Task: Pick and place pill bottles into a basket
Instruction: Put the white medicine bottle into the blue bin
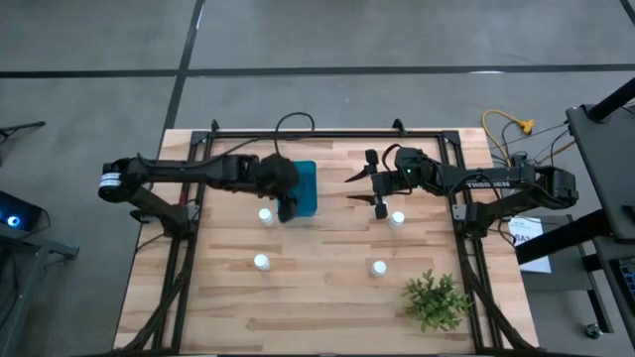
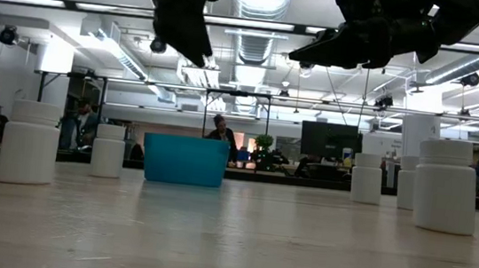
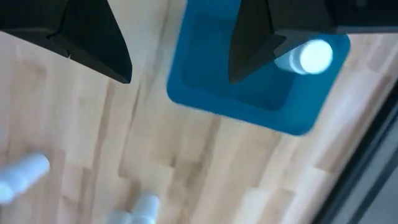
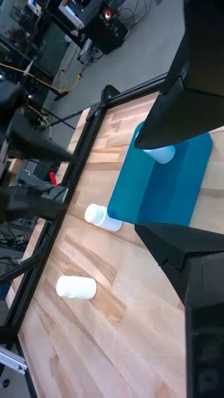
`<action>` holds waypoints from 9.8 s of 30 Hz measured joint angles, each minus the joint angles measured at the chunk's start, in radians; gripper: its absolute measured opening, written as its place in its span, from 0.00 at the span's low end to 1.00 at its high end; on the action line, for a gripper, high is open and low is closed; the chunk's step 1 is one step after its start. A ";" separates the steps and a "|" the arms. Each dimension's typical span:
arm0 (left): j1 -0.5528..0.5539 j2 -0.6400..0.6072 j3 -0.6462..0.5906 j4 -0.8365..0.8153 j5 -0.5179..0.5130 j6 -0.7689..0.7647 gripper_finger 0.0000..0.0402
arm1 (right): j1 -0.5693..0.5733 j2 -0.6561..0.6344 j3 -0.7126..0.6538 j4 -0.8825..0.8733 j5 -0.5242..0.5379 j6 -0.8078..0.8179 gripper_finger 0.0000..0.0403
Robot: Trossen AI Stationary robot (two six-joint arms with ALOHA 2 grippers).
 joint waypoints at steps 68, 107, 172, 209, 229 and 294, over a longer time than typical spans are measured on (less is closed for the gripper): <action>-0.083 -0.193 -0.415 -0.045 -0.084 0.007 0.62 | 0.002 -0.001 0.000 0.007 -0.019 0.016 0.48; -0.067 -0.002 -0.437 0.042 -0.063 0.021 0.48 | 0.002 0.000 0.000 0.007 -0.019 0.029 0.48; -0.080 -0.124 -0.551 1.417 0.038 -0.148 0.39 | 0.376 0.001 0.140 0.042 0.565 -0.340 0.67; 0.013 -0.173 -0.300 0.339 -0.161 0.060 0.39 | 0.399 -0.001 0.161 0.021 0.640 -0.275 0.66; 0.141 0.065 -0.167 0.082 -0.154 0.186 0.39 | 0.237 -0.030 0.114 -0.076 0.346 -0.045 0.62; 0.243 0.240 -0.182 0.134 0.003 0.300 0.39 | -0.055 -0.275 -0.414 0.762 -0.235 0.479 0.02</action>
